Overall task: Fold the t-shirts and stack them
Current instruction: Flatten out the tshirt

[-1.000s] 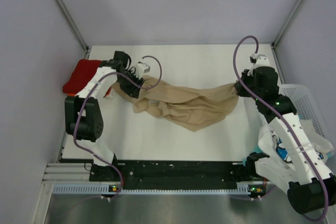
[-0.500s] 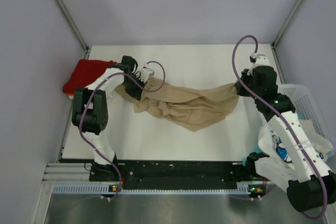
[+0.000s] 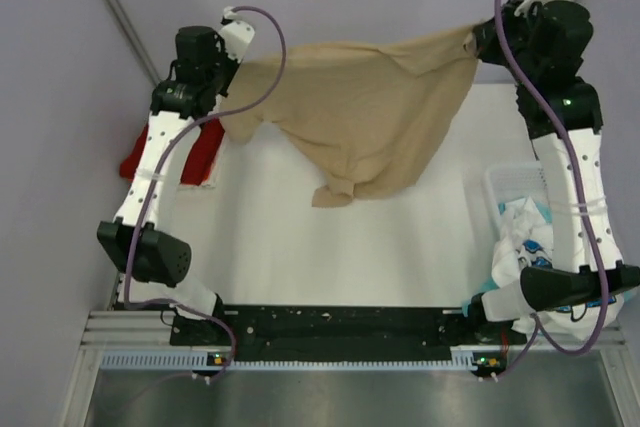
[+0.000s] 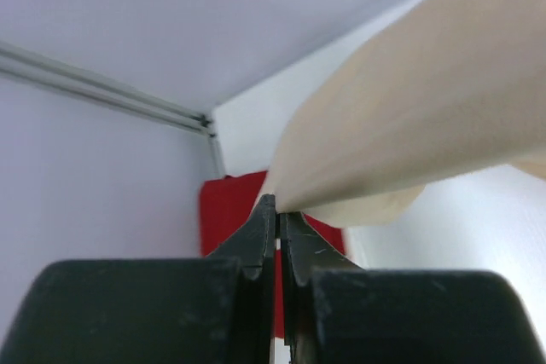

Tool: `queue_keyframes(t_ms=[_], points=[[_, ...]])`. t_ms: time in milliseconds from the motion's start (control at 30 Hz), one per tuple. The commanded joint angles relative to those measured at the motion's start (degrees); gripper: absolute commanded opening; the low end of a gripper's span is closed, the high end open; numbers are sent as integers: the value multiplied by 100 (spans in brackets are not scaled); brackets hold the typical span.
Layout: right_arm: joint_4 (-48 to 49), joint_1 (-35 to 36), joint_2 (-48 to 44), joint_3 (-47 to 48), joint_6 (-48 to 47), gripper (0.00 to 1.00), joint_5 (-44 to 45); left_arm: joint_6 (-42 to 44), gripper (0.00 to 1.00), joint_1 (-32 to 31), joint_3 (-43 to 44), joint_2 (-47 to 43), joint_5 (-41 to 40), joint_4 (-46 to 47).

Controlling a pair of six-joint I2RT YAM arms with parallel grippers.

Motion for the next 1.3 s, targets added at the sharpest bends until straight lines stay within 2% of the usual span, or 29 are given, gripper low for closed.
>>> queue_keyframes(t_ms=[0,100,367,500,667,767,900,1067,1200,1233,1267], points=[[129,-61,-649,558,-275,0,193,450,0,57,56,-1110,-515,384],[155,-61,-1212,295,-425,0,176,530,0,57,-102,-1656,-313,235],[182,-69,-2759,-294,-434,0,-132,582,0,31,-94,-2860,740,-1214],[173,-61,-3313,-295,-355,0,-317,653,0,31,204,-3133,1225,-2075],[217,-61,-3508,-163,-285,0,-343,715,0,40,635,-3169,1427,-2464],[252,-69,-3158,-277,-407,0,-220,723,0,31,443,-3073,1594,-2412],[296,-69,-2227,-391,-671,0,122,793,0,40,-285,-2810,1744,-2035],[770,-61,-392,-331,-1057,0,387,855,0,31,-1297,-2037,1525,-928],[867,-69,1409,590,-1164,0,334,724,0,40,-1159,-809,1077,-75],[850,-61,1858,1002,-1138,0,360,671,4,40,-957,-474,876,66],[832,-78,2237,1258,-1103,0,421,566,15,40,-703,-62,552,189]])
